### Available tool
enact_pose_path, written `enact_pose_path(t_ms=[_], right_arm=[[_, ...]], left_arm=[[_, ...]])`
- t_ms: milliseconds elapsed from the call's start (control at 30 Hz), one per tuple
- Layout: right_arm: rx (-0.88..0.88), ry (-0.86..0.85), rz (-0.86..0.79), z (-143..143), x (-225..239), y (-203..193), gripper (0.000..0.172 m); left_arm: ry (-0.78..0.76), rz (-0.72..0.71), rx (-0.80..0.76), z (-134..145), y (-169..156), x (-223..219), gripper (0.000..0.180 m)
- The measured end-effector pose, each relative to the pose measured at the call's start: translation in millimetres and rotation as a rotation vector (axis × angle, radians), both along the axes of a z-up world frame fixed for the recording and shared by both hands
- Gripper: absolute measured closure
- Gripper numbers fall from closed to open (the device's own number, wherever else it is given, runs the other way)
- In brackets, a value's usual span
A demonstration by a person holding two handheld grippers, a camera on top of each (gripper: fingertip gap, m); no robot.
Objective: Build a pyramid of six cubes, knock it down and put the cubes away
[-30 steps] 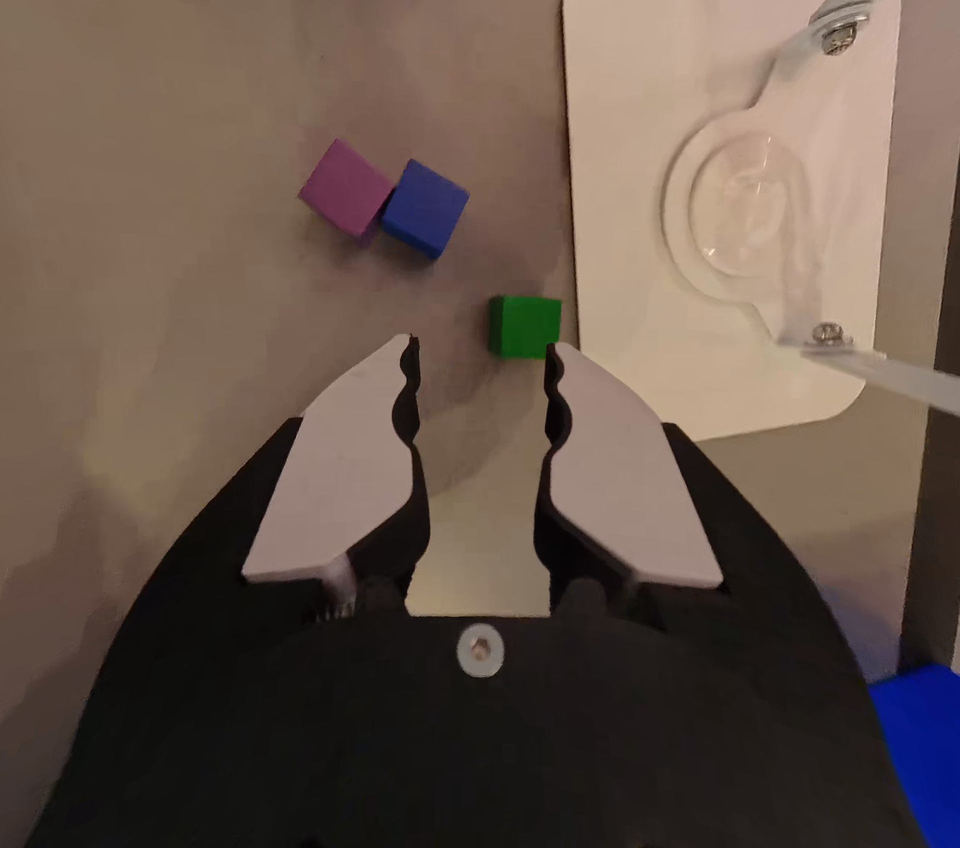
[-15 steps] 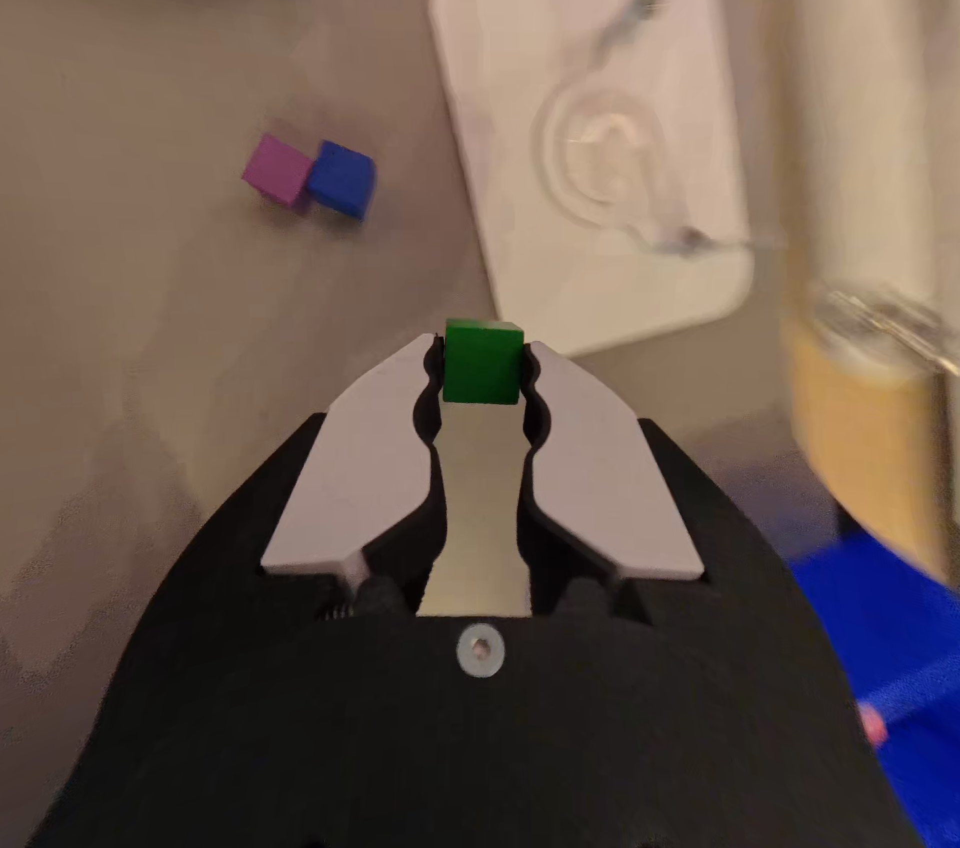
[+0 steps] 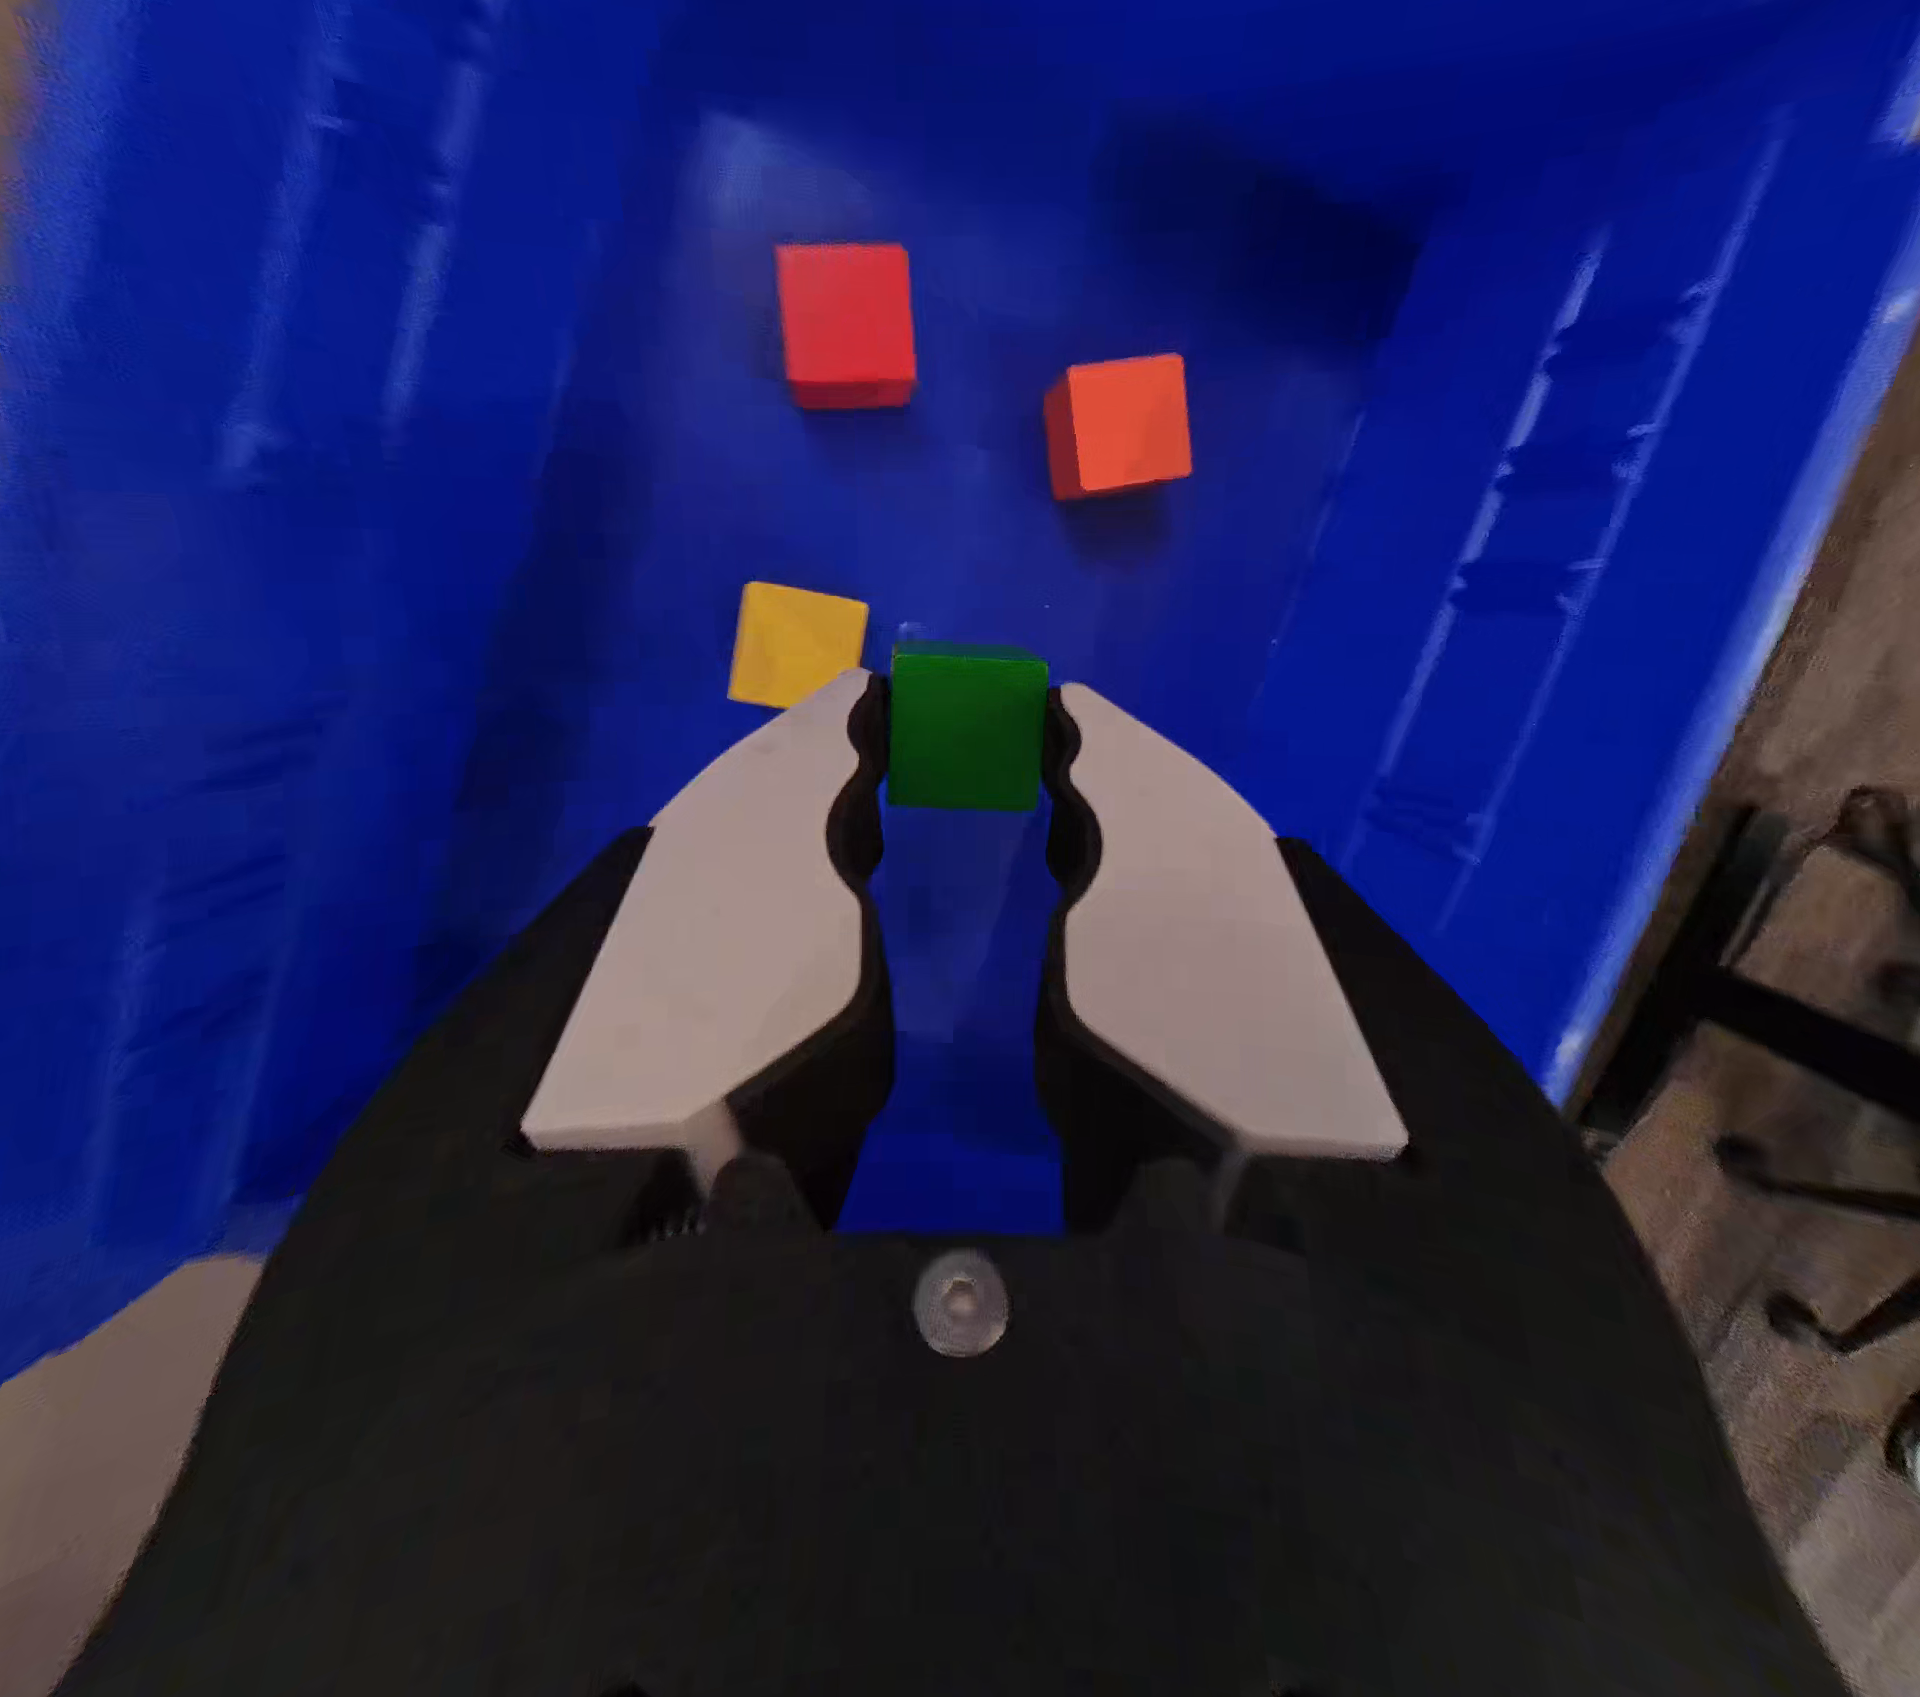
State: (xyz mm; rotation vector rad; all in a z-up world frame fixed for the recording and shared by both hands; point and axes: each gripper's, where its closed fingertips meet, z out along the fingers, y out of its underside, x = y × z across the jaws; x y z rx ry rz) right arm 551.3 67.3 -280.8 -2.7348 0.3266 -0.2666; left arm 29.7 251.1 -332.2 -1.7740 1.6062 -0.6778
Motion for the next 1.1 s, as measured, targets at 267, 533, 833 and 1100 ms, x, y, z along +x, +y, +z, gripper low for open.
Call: enact_pose_path(t_ms=[267,533,833,1100], right_arm=[[-0.085,0.030,-0.074,-49.5,27.5,-1.7,0.133],[0.147,-0.144,0.225,82.3,-78.4,11.1,0.139],[0.145,-0.085,1.173,61.5,-366.4,49.8,0.127],[-0.003,-0.112,1.725,-19.6,-442.3,85.8,0.118]], left_arm=[[0.020,-0.004,0.008,-2.9,-0.6,0.2,0.180],[0.021,-0.003,0.005,-3.0,-0.3,0.2,0.180],[0.009,-0.012,0.005,-1.4,-1.5,0.0,0.180],[0.015,-0.023,0.004,-2.3,-3.1,0.3,0.180]])
